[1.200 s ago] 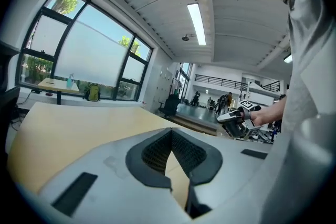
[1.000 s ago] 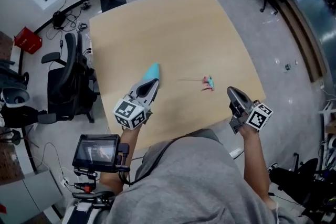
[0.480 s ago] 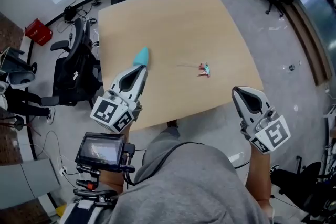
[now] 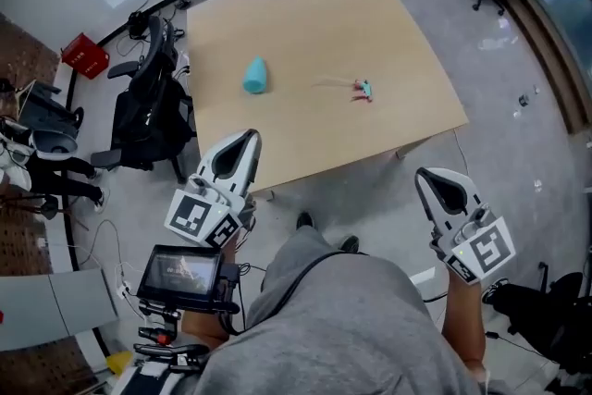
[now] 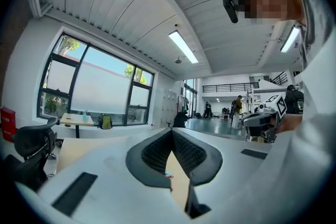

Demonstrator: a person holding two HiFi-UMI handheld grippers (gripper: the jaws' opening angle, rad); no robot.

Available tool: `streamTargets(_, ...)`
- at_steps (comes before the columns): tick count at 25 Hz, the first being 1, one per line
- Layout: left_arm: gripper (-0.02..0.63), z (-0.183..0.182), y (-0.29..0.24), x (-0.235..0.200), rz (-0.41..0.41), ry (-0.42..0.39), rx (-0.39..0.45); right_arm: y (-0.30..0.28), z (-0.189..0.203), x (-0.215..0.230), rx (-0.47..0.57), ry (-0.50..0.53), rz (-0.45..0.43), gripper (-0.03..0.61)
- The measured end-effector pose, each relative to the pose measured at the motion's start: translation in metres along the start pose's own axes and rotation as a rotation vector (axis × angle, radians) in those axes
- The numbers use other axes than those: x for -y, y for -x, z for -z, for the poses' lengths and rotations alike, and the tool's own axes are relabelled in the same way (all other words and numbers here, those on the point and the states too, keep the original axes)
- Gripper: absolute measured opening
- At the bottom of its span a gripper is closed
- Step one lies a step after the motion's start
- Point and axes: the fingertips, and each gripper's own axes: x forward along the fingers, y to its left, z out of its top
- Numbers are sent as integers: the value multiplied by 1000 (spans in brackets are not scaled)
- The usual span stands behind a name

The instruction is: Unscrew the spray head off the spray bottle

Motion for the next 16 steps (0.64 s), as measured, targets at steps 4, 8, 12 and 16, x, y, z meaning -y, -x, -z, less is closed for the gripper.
streamTargets(4, 5, 11, 6, 18, 74, -23, -29, 11, -11, -26, 12, 42, 27, 6)
streamTargets(8, 5, -7, 21, 14, 159, -47, -27, 3, -33, -66, 44, 11, 81, 6)
streamTargets(12, 5, -12, 55, -1, 180, -41, 0, -15, -35, -104, 50, 24, 76, 6)
streamTargets(16, 5, 3, 83, -14, 183, -38, -26, -20, -31, -127, 70, 12, 91, 6)
